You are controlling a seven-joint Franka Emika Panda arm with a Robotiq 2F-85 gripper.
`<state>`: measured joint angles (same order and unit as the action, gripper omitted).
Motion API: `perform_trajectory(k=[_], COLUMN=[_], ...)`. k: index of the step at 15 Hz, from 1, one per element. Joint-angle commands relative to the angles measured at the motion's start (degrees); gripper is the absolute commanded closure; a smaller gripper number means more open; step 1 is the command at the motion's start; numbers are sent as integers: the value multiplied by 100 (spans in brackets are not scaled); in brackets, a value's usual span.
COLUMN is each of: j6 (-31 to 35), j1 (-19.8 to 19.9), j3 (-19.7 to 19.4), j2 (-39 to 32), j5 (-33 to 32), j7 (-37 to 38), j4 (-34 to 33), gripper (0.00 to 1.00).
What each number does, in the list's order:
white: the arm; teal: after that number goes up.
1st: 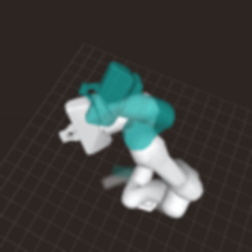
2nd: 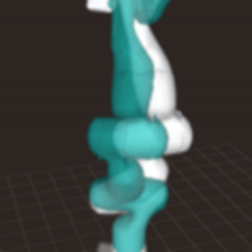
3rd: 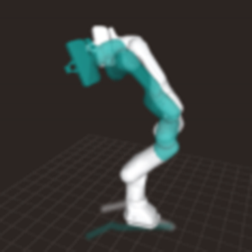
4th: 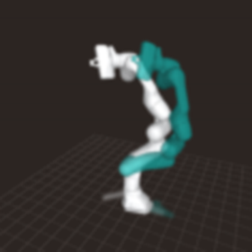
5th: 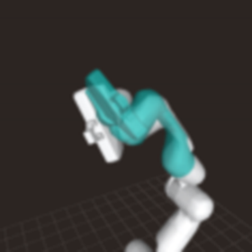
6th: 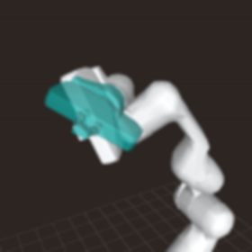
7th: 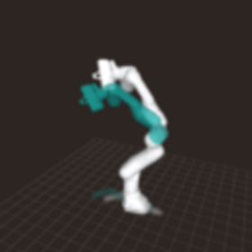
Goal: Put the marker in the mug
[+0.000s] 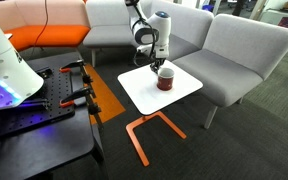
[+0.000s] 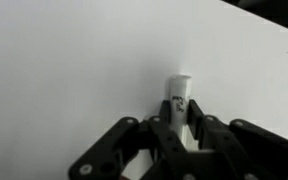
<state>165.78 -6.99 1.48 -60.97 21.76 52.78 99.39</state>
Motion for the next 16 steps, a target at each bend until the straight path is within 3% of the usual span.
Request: perform_trajectory(k=[1,5,7,9,16], j6=[99,295,510,797,955], j1=[424,1045,1609,2519,5800], j3=[571,1743,2501,3383,5610], j2=[167,472,605,700,323], j5=[420,1167,1810,2306,4909], j7=[-540,-1377,-1980,-2483,-5447], j4=[73,249,372,644,1131], gripper=[94,95,95,95,95])
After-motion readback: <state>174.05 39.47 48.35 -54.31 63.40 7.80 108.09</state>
